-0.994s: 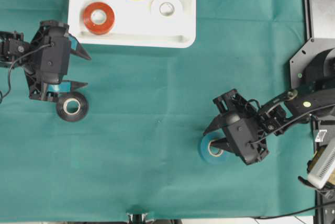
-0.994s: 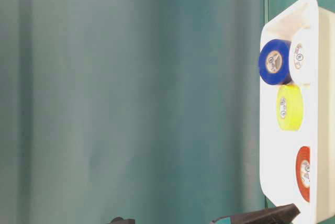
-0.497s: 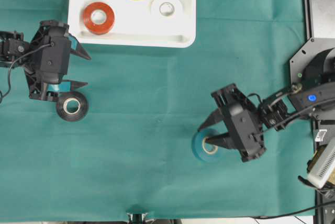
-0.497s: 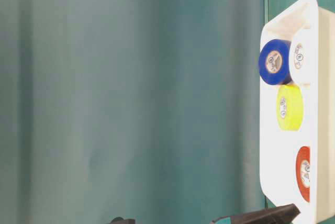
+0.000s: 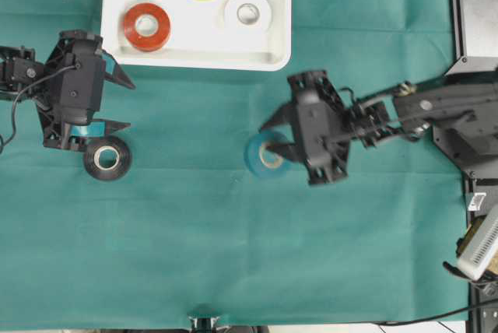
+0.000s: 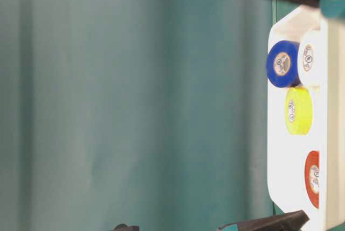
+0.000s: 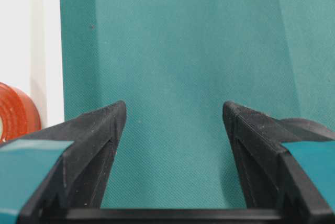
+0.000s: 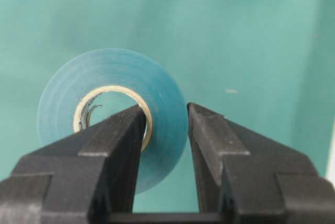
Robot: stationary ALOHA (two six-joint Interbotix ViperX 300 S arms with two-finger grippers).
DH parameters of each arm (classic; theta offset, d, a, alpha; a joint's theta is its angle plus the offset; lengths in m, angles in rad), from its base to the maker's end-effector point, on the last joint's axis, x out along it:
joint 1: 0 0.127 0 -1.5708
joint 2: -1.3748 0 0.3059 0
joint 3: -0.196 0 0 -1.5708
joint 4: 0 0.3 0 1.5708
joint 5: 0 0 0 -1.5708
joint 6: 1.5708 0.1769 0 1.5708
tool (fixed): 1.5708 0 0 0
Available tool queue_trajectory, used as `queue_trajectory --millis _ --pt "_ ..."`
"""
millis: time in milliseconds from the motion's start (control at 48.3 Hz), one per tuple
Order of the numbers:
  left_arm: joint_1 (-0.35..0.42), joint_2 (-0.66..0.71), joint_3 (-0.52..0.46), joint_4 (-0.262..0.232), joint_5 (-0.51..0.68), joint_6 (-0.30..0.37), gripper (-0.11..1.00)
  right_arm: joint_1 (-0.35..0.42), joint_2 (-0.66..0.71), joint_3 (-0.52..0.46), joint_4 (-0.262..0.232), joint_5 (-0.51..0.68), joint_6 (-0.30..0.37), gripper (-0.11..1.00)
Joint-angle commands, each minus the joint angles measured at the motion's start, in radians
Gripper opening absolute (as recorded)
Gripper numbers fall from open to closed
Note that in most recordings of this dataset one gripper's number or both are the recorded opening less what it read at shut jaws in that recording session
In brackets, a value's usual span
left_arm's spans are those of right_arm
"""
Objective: Put the tape alternately from left to right into the white case.
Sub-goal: 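Grasp the teal roll with the right gripper and lift it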
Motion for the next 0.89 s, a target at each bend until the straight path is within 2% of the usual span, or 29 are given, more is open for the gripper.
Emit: queue_trajectory --millis 0,476,870 --pt "-0.003 -0.009 -0.008 0.0 -0.008 0.0 0.74 -0.041 0.009 -0.046 -0.017 0.0 -0.002 0.01" --pt "-0.003 -0.008 -0.008 0.0 -0.008 0.0 0.74 -0.256 0.117 -0.163 -0.049 -0.009 -0.006 0.01" --pt "-0.003 -0.009 -0.008 0.0 -0.009 0.0 0.74 -0.345 0.186 -0.242 -0.089 -0.014 -0.005 0.01"
